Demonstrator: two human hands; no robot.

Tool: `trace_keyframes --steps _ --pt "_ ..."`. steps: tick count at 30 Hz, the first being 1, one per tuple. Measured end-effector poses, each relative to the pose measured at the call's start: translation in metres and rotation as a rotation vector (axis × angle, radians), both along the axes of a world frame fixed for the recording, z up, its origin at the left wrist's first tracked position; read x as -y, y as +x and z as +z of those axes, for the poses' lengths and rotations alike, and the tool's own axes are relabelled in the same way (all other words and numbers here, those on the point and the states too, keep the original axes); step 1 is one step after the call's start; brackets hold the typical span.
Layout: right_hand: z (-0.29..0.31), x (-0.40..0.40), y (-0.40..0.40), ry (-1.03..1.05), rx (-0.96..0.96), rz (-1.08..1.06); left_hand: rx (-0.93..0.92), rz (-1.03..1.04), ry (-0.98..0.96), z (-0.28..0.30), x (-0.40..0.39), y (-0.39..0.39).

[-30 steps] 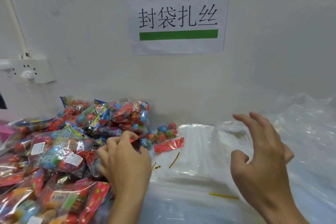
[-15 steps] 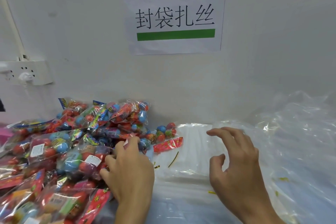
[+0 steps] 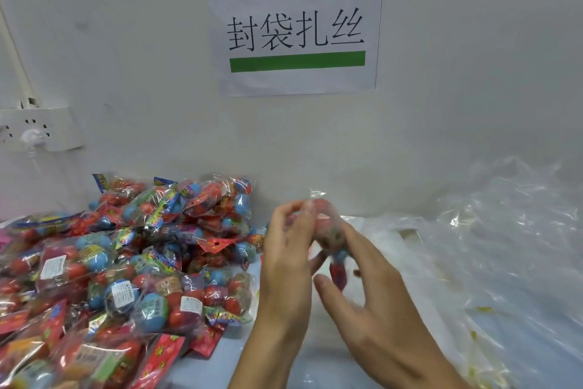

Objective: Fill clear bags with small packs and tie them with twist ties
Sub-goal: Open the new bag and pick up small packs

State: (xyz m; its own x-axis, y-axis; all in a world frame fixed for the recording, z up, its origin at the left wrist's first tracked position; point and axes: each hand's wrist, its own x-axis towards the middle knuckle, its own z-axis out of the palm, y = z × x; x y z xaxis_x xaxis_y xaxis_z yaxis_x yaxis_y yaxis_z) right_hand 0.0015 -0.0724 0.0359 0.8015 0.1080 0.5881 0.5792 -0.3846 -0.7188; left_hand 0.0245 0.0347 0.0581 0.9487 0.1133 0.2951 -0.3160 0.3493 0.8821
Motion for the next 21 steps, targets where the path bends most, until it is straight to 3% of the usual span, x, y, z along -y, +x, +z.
trace_keyframes --steps 2,4,6,8,10,13,18,21 --pt "-0.003 0.0 0.002 0.068 -0.066 -0.037 -0.056 -0.096 -0.074 0.0 0.0 0.0" --pt "-0.005 0.002 0.006 0.146 -0.064 -0.167 -0.073 -0.071 -0.013 -0.001 -0.003 0.002" --pt "-0.002 0.008 0.008 0.204 -0.102 -0.227 -0.001 0.101 0.187 -0.006 -0.007 0.006" --pt "0.002 0.013 0.006 0.234 -0.167 -0.154 0.116 0.258 0.406 -0.007 -0.013 0.006" --pt "0.008 0.016 0.002 0.194 -0.233 -0.028 0.169 0.241 0.506 -0.008 -0.018 0.005" --pt "0.01 0.015 0.0 0.22 -0.269 0.039 0.165 0.118 0.47 -0.004 -0.019 0.006" --pt "0.009 0.007 0.005 0.361 -0.274 -0.012 -0.072 0.36 0.384 -0.005 -0.021 0.009" --pt "0.005 0.002 0.007 0.319 -0.267 -0.042 -0.211 0.219 0.293 -0.005 -0.023 0.01"
